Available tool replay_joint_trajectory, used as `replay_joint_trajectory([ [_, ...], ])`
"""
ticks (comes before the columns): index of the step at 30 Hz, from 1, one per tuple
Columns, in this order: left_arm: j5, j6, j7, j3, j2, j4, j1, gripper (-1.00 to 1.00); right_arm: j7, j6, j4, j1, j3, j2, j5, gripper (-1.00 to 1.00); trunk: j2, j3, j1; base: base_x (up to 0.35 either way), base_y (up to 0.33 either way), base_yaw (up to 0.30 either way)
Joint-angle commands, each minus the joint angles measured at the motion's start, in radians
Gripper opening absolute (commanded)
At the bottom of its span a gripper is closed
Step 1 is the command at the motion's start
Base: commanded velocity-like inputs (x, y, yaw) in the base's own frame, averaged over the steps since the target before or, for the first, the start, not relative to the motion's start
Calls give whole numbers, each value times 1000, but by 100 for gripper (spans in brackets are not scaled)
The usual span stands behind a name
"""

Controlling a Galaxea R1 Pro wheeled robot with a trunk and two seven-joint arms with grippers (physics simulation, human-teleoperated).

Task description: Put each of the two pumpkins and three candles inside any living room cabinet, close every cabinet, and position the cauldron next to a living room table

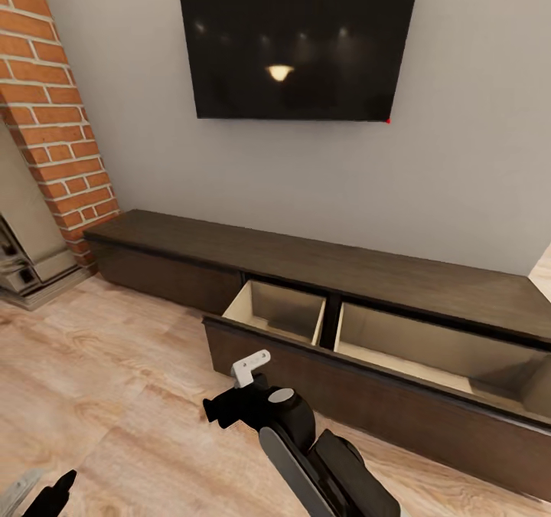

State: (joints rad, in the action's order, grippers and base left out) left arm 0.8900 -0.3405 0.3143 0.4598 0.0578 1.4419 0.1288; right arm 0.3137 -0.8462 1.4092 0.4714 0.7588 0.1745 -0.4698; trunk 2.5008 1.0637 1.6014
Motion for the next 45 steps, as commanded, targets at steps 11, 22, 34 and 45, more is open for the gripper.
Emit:
replay_joint_trajectory([
  [11, 3, 0, -2, -12, 2, 0, 0, 100, 16, 61, -142, 58, 3, 0, -4, 100, -56, -37, -32, 0, 0, 295],
  [22, 4, 0, -2, -15, 2, -1, 0, 100, 18, 70, -147, 60, 8, 0, -3, 100, -133, -71, -74, 0, 0, 295],
  [34, 3, 0, -12, -15, 1, -6, 0, 100, 12, 65, -148, 60, 9, 0, -2, 100, -175, -90, -97, 0, 0, 295],
  [45, 3, 0, -13, -15, 2, -14, 0, 100, 6, 63, -148, 59, 16, 0, -3, 100, -175, -90, -97, 198, 171, 295],
])
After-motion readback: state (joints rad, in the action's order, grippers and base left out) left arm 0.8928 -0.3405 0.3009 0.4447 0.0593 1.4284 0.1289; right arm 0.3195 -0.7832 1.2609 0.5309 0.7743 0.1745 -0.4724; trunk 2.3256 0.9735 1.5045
